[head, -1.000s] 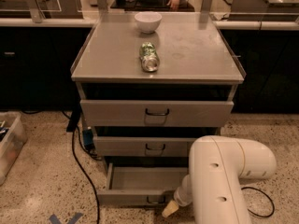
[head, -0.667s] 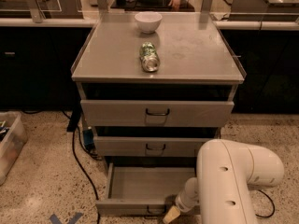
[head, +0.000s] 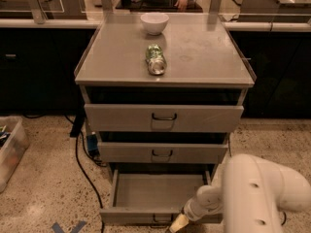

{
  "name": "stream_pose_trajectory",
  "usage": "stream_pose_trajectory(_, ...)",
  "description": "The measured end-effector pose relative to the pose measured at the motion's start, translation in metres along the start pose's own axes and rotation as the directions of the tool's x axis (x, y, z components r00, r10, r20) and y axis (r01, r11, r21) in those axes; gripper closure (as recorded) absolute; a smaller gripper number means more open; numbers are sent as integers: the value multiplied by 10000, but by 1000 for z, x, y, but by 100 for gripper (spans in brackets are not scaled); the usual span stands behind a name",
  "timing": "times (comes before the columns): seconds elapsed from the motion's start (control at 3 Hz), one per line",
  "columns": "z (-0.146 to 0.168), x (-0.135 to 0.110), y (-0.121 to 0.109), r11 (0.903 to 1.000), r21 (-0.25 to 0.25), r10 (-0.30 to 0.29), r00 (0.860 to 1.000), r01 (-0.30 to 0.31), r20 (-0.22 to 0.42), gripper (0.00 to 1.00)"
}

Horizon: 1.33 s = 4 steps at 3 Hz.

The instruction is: Open bottom drawer

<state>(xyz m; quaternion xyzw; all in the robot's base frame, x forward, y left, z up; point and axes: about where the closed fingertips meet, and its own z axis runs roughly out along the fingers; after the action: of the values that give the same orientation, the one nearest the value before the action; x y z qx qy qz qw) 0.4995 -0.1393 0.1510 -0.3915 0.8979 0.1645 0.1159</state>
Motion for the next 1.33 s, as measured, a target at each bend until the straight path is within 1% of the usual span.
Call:
stream_pose_trajectory(0.33,-2,-1,3,9997,-242,59,9996,-53,258,0)
stream_pose_trajectory(0.67,-2,-1,3,9997,-248,60,9997,-54,249,0)
stream_pose_trajectory(1.0,-2,1,6,9995,-298,75,9998,-70,167,0)
stream_pose_trajectory(1.33,-5,16,17,9987,-433,273,9994,-282,-205,0)
